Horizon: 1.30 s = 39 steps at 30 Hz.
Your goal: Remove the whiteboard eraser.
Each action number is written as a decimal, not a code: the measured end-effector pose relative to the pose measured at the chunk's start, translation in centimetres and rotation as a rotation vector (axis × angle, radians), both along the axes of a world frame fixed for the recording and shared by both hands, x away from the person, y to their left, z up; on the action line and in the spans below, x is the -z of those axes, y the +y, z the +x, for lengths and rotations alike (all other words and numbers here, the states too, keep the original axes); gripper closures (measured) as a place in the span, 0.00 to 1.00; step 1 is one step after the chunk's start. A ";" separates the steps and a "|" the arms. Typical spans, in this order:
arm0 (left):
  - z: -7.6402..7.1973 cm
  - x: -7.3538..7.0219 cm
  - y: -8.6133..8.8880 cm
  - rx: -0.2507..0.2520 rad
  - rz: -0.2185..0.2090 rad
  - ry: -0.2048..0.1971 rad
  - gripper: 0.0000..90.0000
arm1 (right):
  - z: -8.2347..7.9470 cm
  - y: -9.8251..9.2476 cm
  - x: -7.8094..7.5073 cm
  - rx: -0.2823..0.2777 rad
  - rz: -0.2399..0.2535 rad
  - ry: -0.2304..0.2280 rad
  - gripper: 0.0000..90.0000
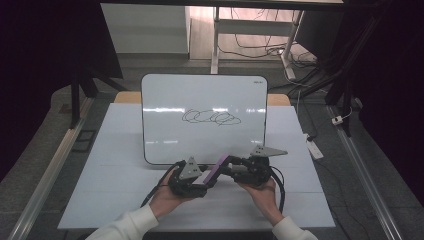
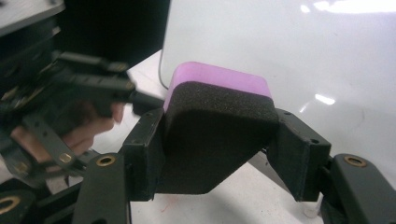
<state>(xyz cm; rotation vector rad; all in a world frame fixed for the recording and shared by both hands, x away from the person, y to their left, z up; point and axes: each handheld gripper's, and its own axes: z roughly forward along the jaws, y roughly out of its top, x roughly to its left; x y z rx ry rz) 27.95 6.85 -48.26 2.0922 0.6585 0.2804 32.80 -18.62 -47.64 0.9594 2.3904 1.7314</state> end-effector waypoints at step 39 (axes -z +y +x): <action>4.0 0.8 0.4 0.356 -0.122 0.235 0.45 | -0.4 -0.7 -0.5 -0.288 0.007 -0.147 0.43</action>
